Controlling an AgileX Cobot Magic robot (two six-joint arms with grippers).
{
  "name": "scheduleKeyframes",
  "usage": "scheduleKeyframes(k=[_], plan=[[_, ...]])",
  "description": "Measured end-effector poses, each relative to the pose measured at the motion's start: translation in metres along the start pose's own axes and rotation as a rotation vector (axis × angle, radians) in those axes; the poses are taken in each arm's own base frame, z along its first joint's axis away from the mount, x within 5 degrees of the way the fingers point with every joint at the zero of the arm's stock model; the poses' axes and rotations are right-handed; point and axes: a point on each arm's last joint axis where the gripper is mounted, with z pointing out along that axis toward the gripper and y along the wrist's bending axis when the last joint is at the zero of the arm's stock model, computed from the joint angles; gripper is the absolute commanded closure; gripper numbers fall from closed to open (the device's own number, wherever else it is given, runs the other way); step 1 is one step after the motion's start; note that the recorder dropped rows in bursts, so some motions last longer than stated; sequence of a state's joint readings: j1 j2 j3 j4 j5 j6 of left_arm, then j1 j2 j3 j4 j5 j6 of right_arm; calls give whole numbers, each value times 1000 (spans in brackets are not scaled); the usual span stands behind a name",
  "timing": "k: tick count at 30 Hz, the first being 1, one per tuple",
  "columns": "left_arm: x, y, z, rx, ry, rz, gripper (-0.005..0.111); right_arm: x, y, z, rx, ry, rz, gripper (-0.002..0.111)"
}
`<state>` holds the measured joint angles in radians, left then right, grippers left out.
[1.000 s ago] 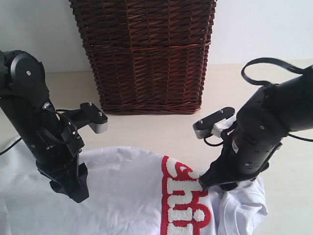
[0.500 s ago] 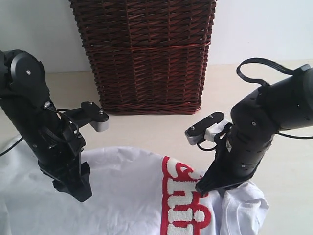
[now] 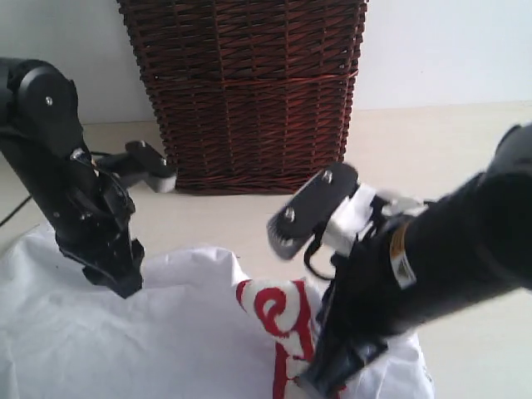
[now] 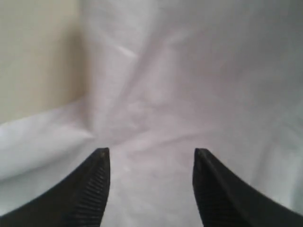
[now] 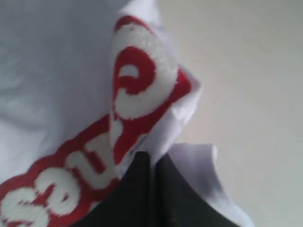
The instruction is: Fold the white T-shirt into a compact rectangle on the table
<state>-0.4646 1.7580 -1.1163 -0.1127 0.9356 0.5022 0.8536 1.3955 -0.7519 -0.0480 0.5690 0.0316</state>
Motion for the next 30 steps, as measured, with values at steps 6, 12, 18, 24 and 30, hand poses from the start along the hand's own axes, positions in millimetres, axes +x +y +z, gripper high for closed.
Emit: scheduleKeyframes(k=[6, 12, 18, 24, 30], plan=[[0, 41, -28, -165, -78, -245, 54, 36, 67, 0, -147, 66, -329, 108], [10, 57, -35, -186, -94, -368, 54, 60, 105, 1, -238, 183, -577, 108], [11, 57, -35, -178, -96, -384, 54, 61, 103, 3, -201, 194, -635, 97], [10, 56, -35, -164, -96, -397, 54, 61, 100, 4, -173, 195, -629, 77], [10, 55, -35, -157, -97, -401, 54, 29, 98, -19, -78, 48, -515, 57]])
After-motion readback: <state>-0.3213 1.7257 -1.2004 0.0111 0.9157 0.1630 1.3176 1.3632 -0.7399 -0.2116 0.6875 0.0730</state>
